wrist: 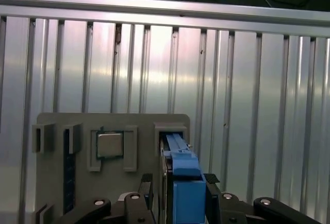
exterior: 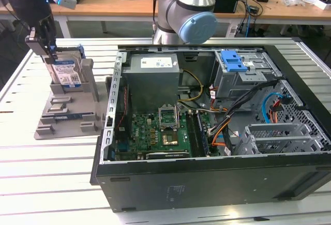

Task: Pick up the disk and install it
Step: 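Pick up the disk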

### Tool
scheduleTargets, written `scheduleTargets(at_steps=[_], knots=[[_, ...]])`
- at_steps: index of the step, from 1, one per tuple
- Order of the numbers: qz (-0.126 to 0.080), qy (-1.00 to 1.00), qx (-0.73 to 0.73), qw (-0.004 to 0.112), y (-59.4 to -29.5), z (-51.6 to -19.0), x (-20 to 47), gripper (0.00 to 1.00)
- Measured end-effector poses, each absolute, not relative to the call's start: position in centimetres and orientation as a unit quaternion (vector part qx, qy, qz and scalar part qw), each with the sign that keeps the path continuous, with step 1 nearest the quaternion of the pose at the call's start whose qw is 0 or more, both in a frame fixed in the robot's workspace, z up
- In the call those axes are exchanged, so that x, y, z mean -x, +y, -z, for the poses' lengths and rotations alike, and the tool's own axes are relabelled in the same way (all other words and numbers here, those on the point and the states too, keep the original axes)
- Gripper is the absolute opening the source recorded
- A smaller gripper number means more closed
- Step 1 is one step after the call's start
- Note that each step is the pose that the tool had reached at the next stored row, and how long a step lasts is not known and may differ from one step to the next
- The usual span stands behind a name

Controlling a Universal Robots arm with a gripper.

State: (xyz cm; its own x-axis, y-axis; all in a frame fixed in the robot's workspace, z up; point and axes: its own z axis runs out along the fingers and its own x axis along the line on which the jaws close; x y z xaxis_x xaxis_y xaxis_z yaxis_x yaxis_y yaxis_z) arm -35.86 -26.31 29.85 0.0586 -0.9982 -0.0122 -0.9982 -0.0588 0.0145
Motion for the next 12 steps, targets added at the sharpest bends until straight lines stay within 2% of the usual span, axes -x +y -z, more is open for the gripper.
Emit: scheduleTargets(at_steps=[12], knots=[[0.01,-0.686,-0.728,0.002,-26.31,-29.16,35.32,0.5]])
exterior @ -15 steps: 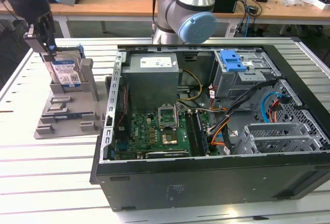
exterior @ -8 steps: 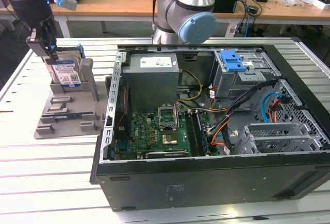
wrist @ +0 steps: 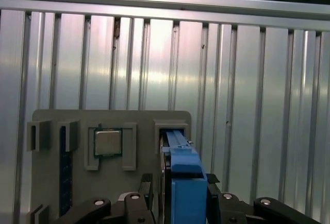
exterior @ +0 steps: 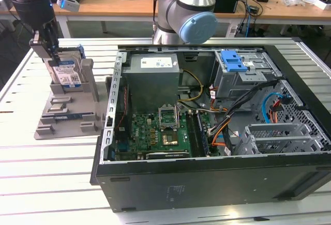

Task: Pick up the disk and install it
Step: 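Pick up the disk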

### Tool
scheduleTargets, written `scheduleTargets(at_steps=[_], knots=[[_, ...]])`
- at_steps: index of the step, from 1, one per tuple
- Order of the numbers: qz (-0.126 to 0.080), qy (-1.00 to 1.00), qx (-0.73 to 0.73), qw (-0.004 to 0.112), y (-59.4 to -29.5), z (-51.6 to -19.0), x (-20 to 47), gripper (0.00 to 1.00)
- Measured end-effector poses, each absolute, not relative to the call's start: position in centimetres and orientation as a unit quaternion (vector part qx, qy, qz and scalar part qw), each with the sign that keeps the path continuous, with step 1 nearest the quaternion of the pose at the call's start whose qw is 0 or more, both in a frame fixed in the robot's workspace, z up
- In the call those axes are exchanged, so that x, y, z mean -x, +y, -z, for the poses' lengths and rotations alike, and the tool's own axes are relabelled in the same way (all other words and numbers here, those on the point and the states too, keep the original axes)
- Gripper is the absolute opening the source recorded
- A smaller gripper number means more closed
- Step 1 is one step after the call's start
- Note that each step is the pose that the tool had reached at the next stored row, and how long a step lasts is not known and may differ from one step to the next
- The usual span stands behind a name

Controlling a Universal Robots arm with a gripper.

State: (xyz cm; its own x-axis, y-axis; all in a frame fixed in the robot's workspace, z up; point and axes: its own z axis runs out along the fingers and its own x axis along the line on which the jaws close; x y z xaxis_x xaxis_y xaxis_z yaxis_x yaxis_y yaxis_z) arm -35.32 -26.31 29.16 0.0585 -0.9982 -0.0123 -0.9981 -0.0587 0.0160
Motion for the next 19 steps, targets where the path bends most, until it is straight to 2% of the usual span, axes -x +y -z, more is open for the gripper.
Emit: scheduleTargets(at_steps=[2,4,19], knots=[[0.01,-0.686,-0.728,0.002,-26.31,-29.15,35.3,0.48],[0.01,-0.686,-0.728,0.002,-26.31,-29.15,35.28,0.36],[0.01,-0.686,-0.728,0.002,-26.31,-29.16,35.14,0.36]])
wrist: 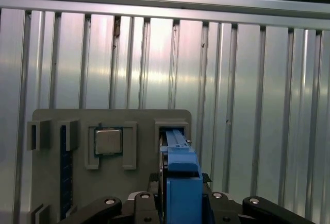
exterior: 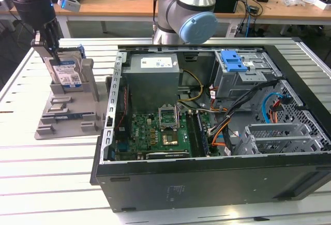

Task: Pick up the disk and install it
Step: 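Pick up the disk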

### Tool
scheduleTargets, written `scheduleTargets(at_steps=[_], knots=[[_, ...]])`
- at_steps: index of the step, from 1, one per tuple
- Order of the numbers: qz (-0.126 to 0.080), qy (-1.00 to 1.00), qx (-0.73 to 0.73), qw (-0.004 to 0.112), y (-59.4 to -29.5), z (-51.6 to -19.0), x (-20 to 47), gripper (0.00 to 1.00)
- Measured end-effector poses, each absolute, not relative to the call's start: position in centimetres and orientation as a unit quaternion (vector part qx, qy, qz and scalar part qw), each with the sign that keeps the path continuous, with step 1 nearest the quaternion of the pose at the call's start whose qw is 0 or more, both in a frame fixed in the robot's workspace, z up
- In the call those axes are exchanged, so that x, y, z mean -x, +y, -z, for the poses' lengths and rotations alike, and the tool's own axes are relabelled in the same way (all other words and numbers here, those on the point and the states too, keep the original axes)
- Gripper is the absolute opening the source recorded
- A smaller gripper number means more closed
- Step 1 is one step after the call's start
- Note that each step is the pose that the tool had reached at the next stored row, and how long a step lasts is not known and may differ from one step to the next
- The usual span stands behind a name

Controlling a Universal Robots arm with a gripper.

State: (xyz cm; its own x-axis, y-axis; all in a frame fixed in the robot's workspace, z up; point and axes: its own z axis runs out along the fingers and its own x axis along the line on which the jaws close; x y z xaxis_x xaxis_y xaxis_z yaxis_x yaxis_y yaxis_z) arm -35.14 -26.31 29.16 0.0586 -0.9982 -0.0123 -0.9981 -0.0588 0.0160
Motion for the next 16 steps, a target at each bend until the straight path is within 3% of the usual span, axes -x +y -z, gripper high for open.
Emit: scheduleTargets(at_steps=[6,16], knots=[[0.01,-0.686,-0.728,0.001,-26.3,-29.4,35.1,0.36],[0.01,-0.686,-0.728,0.002,-26.2,-32.5,35.1,0.36]])
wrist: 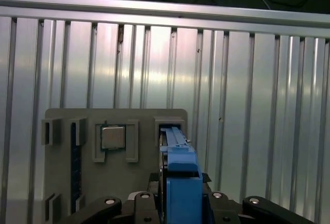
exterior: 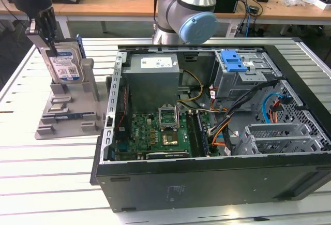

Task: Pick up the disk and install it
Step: 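Pick up the disk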

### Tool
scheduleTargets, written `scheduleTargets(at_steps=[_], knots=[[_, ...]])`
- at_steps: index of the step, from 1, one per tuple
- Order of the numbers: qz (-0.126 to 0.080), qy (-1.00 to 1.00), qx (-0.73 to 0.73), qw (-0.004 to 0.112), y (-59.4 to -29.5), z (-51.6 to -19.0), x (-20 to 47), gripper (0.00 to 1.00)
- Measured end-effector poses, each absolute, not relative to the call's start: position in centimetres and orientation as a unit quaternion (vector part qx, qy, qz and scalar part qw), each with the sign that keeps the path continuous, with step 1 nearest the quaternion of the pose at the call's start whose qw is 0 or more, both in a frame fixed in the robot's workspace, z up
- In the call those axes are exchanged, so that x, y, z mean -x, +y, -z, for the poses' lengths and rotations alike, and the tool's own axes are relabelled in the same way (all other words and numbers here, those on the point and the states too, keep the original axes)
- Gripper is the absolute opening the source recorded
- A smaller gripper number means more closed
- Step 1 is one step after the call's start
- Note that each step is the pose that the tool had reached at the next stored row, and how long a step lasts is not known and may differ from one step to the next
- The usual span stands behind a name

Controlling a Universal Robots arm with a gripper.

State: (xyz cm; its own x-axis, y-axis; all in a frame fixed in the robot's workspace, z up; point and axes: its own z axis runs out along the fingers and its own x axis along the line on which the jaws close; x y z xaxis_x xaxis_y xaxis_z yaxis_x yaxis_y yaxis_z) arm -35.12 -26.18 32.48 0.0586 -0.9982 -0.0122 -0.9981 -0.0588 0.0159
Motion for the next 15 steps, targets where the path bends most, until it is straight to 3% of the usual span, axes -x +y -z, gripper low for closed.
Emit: scheduleTargets(at_steps=[15], knots=[[0.01,-0.686,-0.728,0.002,-26.1,-37.3,35.1,0.36]])
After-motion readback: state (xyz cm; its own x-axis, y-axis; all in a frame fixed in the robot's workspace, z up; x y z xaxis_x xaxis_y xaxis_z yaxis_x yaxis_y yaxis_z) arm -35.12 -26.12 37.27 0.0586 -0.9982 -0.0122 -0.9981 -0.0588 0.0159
